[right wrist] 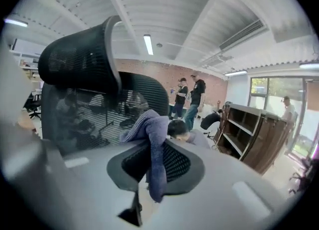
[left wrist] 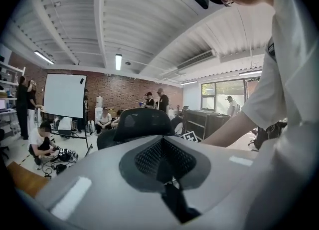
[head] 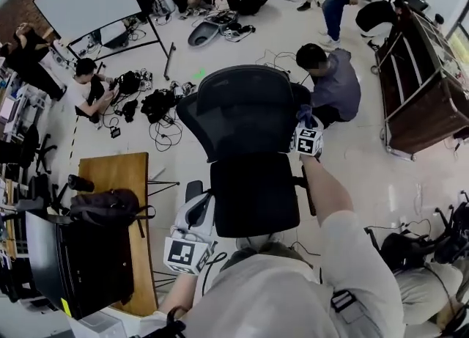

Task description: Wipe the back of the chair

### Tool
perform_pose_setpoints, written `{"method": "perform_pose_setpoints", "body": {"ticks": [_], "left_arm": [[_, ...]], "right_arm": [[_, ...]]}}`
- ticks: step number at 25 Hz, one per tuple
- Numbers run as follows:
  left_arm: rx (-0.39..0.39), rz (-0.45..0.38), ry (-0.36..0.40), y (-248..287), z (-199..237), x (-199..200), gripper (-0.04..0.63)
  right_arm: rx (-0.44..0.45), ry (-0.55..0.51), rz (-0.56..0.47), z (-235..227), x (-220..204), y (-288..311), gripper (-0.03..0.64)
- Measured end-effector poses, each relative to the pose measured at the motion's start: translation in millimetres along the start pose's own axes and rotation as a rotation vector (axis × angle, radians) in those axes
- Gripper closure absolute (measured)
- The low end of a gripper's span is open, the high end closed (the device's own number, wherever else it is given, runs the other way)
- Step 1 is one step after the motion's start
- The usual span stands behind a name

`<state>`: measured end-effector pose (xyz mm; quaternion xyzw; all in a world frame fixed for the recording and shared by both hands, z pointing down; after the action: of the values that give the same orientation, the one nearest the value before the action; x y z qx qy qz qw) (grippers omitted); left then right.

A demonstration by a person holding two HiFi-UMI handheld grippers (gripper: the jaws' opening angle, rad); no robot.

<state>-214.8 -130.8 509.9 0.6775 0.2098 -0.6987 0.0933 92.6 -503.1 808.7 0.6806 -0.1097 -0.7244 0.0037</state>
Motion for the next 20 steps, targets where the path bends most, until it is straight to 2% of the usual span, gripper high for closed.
{"method": "perform_pose_setpoints", "body": {"ticks": [4, 7, 10, 12, 14, 16, 17, 18, 20], "left_arm": [[-0.021, -0.009, -0.023, 8.1, -18.3, -4.8, 0.580], [0.019, -0.031, -0.010, 7.1, -15.4, 4.0, 0.580], [0.079, -0.048, 0.015, 1.7, 1.8, 16.4, 0.580], [0.117, -0.054, 0.028, -9.7, 16.1, 23.0, 0.580], [0.162, -0.036, 0.027, -27.9, 31.2, 25.7, 0.580], [0.217, 0.006, 0.010, -51.0, 44.0, 22.3, 0.580], [0.240, -0.002, 0.019, -62.3, 50.6, 18.4, 0.581], [0.264, -0.013, 0.030, -74.3, 56.9, 12.8, 0.580], [0.325, 0.030, 0.019, -102.7, 66.5, -1.3, 0.580]], "right_arm": [[0.015, 0.012, -0.033, -14.8, -0.6, -20.0, 0.569], [0.079, 0.031, -0.081, 12.5, 19.3, -55.4, 0.569], [0.190, 0.063, -0.122, 85.6, 42.0, -103.8, 0.569], [0.279, 0.095, -0.156, 154.1, 47.1, -132.6, 0.569], [0.388, 0.085, -0.161, 232.2, 40.5, -143.0, 0.569], [0.488, 0.051, -0.119, 304.7, 17.4, -133.0, 0.569], [0.519, 0.033, -0.093, 333.2, 2.4, -121.5, 0.569], [0.536, 0.022, -0.069, 355.4, -12.4, -107.0, 0.569], [0.541, 0.020, -0.025, 386.7, -36.8, -74.9, 0.569]]}}
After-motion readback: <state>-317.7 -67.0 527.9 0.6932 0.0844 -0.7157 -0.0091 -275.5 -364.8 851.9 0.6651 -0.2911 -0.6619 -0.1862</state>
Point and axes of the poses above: the fingertips, and each gripper's own axes: y forward along the fingers, z to its left, x out of its top, the point moved 5 cm from there along -y, backward along the fingers, and after that the axes turned 11 degrees about -z, right-handed, at the moved point
